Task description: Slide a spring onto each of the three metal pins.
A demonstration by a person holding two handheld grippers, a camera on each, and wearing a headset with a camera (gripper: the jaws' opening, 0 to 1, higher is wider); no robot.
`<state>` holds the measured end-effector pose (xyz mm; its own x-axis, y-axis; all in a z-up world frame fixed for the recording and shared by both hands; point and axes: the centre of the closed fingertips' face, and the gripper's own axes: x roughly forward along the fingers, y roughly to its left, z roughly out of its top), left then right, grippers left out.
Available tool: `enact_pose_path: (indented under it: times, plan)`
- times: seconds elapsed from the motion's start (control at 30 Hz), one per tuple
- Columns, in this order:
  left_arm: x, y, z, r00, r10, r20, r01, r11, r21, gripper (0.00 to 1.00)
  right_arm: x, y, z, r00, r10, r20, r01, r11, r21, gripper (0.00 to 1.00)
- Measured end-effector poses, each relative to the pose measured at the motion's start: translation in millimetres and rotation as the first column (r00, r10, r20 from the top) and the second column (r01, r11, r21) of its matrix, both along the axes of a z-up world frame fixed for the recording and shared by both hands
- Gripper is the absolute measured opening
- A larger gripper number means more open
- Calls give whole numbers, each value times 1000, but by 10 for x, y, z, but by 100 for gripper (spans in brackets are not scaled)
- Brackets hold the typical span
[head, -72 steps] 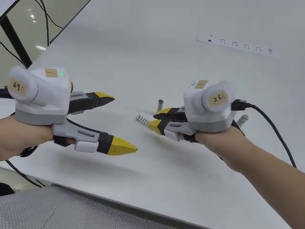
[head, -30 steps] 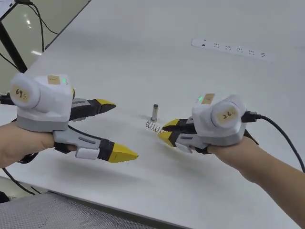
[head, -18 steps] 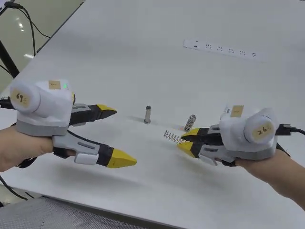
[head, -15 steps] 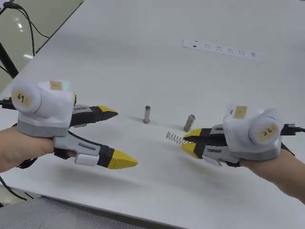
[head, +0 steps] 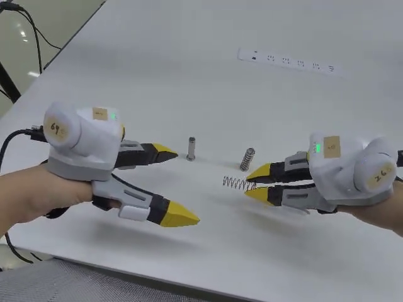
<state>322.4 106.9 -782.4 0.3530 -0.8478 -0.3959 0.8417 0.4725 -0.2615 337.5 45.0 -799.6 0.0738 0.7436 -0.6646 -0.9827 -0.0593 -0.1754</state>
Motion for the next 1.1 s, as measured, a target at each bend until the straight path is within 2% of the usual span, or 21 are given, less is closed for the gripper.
enact_pose_path:
  times: [0.13,0.33,0.6,0.73,0.83,0.97,1.1]
  plan:
    - [7,-154,10,999,-42,9,42,999,-1,77,-17,-6,13,1000,7,-1,-7,1000,4,8]
    - [60,-287,42,998,-67,18,68,997,-28,65,-30,-39,61,1000,9,-2,-9,1000,15,8]
    - [114,-403,97,997,-77,18,78,993,-83,44,-46,-21,141,1000,5,-25,-3,999,53,8]
    - [152,-484,130,997,-77,27,79,991,-108,40,-77,-11,161,999,13,-33,-11,998,59,8]
    - [148,-533,137,996,-89,25,91,988,-123,34,-86,0,184,999,14,-35,-12,998,66,8]
    - [123,-584,151,994,-107,25,109,984,-142,22,-84,2,215,999,10,-39,-7,997,76,8]
    - [116,-605,143,993,-114,28,117,982,-146,16,-97,-4,234,999,9,-42,-5,997,79,8]
